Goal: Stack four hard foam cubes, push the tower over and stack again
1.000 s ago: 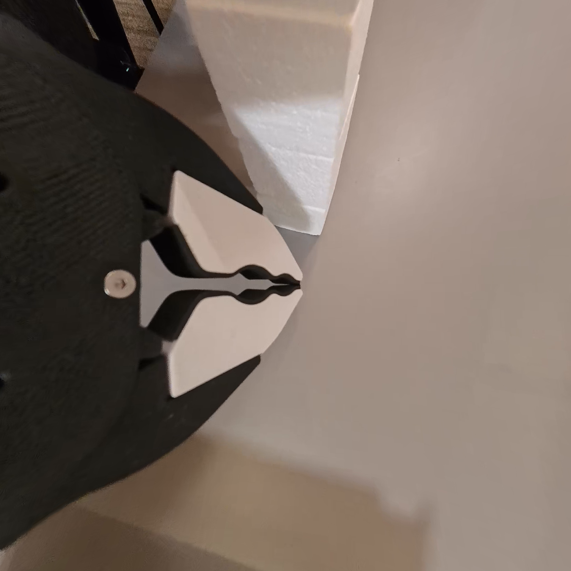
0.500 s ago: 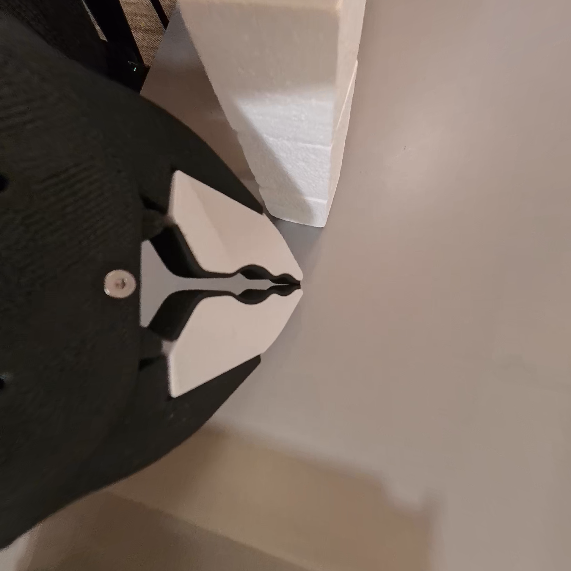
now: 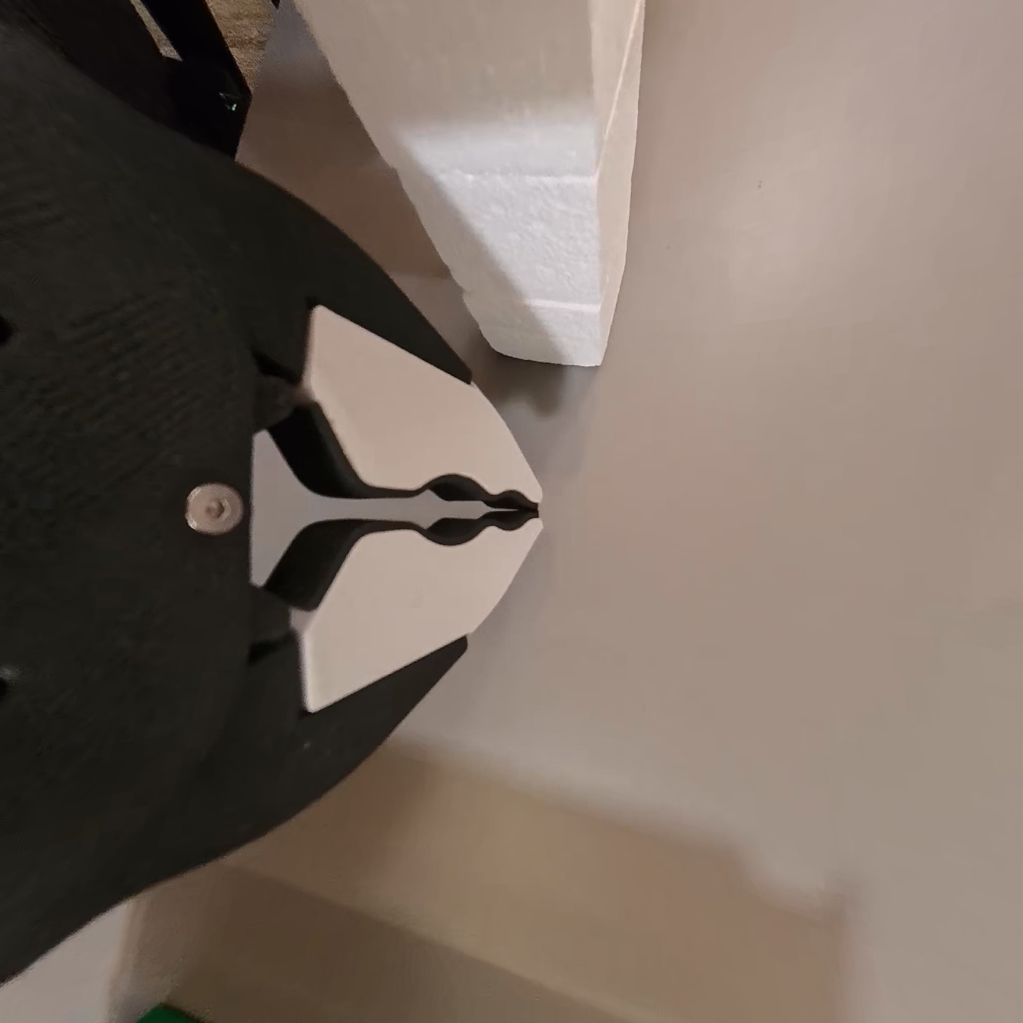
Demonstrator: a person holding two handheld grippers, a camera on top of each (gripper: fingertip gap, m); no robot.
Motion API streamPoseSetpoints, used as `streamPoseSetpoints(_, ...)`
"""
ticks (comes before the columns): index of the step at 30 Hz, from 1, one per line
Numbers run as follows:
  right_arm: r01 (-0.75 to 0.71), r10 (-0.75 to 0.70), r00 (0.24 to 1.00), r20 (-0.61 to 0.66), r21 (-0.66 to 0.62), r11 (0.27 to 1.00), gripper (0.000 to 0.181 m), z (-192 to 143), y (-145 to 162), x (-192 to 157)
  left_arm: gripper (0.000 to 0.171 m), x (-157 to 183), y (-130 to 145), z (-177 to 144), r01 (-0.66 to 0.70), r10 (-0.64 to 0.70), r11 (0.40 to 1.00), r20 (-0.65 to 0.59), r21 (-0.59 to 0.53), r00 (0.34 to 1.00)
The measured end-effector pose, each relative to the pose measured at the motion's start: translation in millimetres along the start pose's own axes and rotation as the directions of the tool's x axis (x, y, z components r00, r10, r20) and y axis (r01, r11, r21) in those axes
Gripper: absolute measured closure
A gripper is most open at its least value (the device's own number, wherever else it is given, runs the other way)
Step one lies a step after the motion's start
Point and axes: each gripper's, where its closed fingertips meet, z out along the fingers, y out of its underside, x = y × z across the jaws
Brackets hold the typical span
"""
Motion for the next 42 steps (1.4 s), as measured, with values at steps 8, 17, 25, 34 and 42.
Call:
streamPoseSetpoints(8,-0.026,0.029,0.998,0.062,-0.061,0.998,0.181,5,8,-14,0.139,-2,-2,-1,-0.020,0.020,1.000,0.027,0.010,0.999)
streamPoseSetpoints(17,-0.029,0.030,0.999,0.021,-0.058,0.998,0.181,2,9,-9,0.139,-7,-8,-5,-0.031,0.028,0.999,0.063,0.042,0.998)
streamPoseSetpoints(25,0.030,-0.027,0.996,0.080,-0.044,0.999,0.181,-8,-3,-51,0.137,-25,-40,-28,-0.074,0.023,0.969,0.213,0.236,0.977)
streamPoseSetpoints(34,0.134,-0.138,0.975,0.175,0.037,0.990,0.181,-30,-31,-103,0.137,-33,-101,-96,-0.322,0.074,0.773,0.427,0.546,0.901)
streamPoseSetpoints(42,0.051,-0.089,0.949,0.303,0.132,0.990,0.181,-34,-13,-71,0.144,-15,-86,-73,-0.333,0.173,0.812,0.348,0.479,0.921)
